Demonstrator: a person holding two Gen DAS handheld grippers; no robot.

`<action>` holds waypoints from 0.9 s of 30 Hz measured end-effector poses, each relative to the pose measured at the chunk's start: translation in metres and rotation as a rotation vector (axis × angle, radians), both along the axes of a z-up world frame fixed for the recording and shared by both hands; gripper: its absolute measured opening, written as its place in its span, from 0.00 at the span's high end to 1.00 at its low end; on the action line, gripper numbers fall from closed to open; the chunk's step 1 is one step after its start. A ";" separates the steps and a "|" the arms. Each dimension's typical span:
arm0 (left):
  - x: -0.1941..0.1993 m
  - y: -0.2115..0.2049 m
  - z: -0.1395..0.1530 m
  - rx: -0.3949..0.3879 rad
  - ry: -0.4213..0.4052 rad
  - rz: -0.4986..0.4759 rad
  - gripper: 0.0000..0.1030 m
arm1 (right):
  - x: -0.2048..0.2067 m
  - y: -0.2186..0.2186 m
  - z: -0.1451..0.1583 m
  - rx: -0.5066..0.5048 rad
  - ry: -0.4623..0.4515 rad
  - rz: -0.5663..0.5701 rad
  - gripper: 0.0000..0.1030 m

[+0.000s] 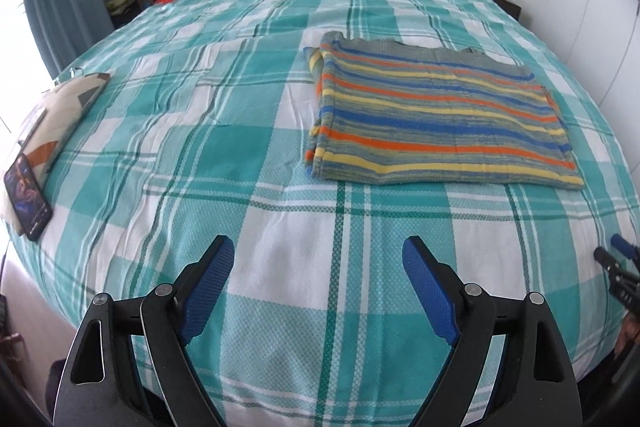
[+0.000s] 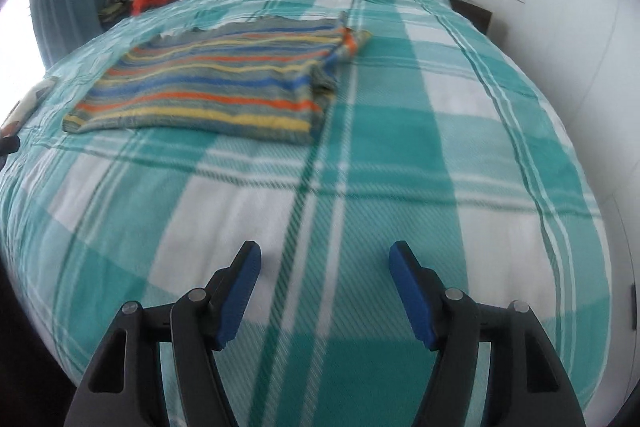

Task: Fold small clothes
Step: 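Open both grippers and lift them away from the folded sweater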

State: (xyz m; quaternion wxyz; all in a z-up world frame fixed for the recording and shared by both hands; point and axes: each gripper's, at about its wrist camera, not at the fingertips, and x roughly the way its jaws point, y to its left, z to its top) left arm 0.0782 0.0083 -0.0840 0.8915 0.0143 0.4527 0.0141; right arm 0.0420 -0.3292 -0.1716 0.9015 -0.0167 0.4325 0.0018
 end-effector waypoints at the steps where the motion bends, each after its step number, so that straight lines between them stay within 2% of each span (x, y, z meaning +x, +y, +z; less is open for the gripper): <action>1: 0.001 -0.001 -0.002 0.003 0.000 0.005 0.15 | -0.001 -0.002 -0.003 0.001 -0.001 -0.008 0.33; 3: 0.000 -0.003 -0.005 0.004 0.001 0.011 0.14 | -0.003 -0.003 -0.008 -0.002 -0.009 -0.022 0.26; 7: 0.005 -0.003 -0.029 -0.002 0.014 0.025 0.12 | -0.004 -0.005 -0.020 -0.009 -0.022 -0.041 0.20; 11: 0.006 0.005 -0.069 -0.081 0.088 0.062 0.12 | -0.006 -0.004 -0.023 -0.015 -0.044 -0.058 0.15; 12: 0.002 0.007 -0.073 -0.097 0.071 0.067 0.10 | -0.006 -0.004 -0.024 -0.019 -0.046 -0.064 0.15; 14: -0.003 0.004 -0.075 -0.078 0.044 0.051 0.06 | -0.007 -0.004 -0.024 -0.016 -0.050 -0.068 0.14; 16: -0.002 -0.001 -0.076 -0.051 0.052 0.035 0.05 | -0.008 -0.004 -0.025 -0.020 -0.057 -0.067 0.14; 27: -0.002 -0.002 -0.080 -0.045 0.058 0.020 0.02 | -0.010 -0.001 -0.027 -0.037 -0.072 -0.073 0.11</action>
